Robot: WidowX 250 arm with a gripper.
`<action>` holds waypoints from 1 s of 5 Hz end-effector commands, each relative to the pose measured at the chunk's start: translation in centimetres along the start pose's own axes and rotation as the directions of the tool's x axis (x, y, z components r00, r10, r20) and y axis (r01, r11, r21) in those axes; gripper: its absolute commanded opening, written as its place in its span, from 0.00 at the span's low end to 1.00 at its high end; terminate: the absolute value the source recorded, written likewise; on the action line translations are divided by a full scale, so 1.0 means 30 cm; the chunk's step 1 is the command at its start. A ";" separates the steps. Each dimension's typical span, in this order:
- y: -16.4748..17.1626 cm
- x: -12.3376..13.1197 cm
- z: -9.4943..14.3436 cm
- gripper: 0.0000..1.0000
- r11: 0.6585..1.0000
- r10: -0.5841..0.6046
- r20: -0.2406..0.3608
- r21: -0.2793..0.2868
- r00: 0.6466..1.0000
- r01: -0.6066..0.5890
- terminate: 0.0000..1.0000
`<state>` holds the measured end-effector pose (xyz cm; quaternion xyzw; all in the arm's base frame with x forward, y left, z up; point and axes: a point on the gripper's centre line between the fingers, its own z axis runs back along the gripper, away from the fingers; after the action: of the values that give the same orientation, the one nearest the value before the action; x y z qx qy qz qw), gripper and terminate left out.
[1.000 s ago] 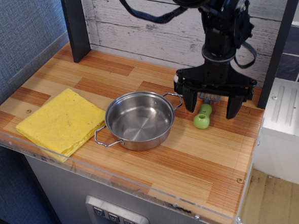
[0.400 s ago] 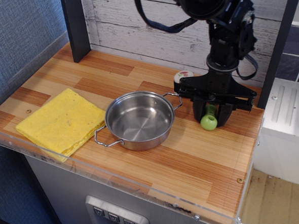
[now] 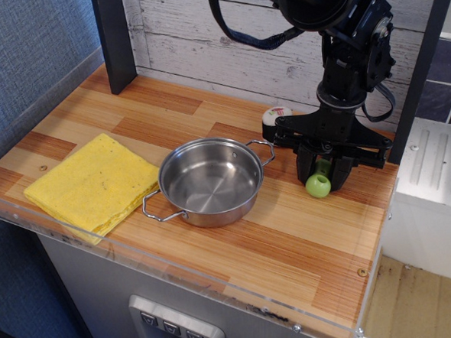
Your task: Place green spoon on the yellow cloth
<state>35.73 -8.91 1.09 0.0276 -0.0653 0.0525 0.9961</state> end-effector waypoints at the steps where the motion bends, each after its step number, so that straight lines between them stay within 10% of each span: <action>1: 0.011 0.041 0.147 0.00 0.998 -0.007 0.119 -0.054 0.993 0.013 0.00; 5: 0.402 -0.043 0.390 0.00 0.993 0.117 0.256 0.002 0.960 -0.121 0.00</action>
<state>31.86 2.93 11.49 0.0412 -0.1691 0.1167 0.9778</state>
